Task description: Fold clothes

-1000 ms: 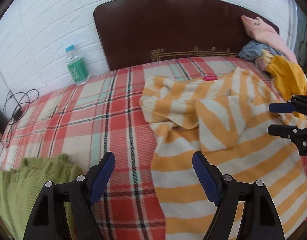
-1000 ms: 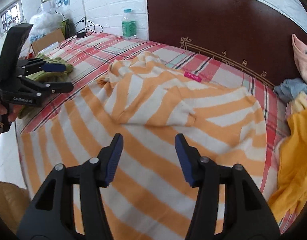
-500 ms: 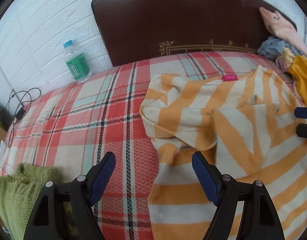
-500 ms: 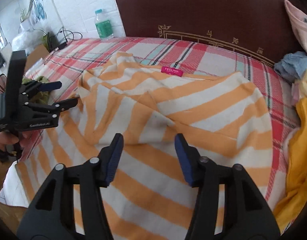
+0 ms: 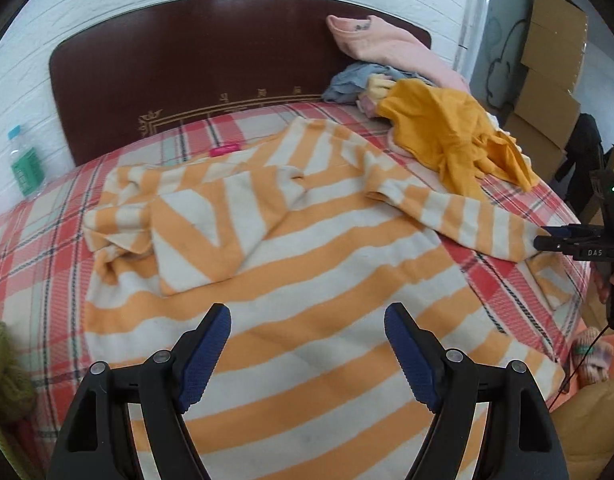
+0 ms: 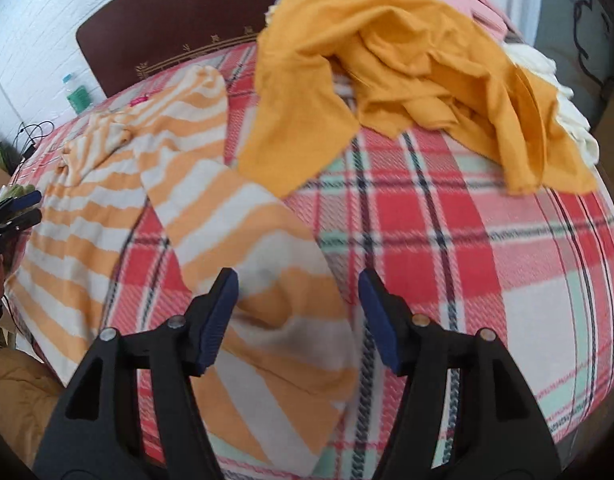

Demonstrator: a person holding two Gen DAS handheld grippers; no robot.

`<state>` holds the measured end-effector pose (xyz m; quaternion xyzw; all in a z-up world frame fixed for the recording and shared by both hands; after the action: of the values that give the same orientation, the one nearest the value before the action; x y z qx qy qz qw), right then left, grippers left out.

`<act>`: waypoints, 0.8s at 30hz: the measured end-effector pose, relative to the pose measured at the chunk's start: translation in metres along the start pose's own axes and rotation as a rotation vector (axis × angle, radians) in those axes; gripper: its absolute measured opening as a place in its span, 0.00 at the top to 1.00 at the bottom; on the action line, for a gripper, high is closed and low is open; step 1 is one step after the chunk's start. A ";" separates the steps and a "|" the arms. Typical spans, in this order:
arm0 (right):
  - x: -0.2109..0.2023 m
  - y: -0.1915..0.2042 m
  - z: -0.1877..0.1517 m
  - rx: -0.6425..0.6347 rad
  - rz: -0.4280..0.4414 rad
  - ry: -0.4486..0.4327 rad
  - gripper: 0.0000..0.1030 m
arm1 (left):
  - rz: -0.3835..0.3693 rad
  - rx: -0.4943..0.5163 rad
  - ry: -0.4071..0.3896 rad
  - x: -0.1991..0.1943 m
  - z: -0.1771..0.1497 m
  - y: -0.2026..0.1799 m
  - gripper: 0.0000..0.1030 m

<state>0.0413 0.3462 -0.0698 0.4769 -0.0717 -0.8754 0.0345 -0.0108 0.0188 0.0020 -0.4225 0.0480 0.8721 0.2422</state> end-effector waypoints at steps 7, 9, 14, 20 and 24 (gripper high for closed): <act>0.000 0.012 -0.005 -0.015 0.109 -0.029 0.60 | -0.049 -0.013 0.013 0.006 -0.002 -0.029 0.21; -0.001 0.018 -0.002 -0.025 0.127 -0.036 0.84 | -0.058 -0.032 0.013 0.006 -0.004 -0.030 0.21; -0.032 0.039 0.052 -0.040 0.167 -0.169 0.85 | -0.044 -0.086 0.012 0.001 -0.012 -0.016 0.21; -0.087 0.098 0.151 -0.178 0.200 -0.379 0.86 | -0.026 -0.147 -0.023 -0.014 -0.017 0.009 0.21; -0.101 0.170 0.201 -0.360 0.221 -0.423 0.85 | -0.015 -0.178 -0.040 -0.022 -0.021 0.023 0.21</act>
<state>-0.0742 0.2105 0.1481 0.2593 0.0274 -0.9449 0.1980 0.0046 -0.0160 0.0026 -0.4252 -0.0378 0.8794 0.2109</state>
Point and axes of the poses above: each gripper's, at about its wrist camera, not at the fingertips, and x roughly the way its jaws point, y to its left, z to its top, the point moved 9 cm from there along x, roughly the way its jaws point
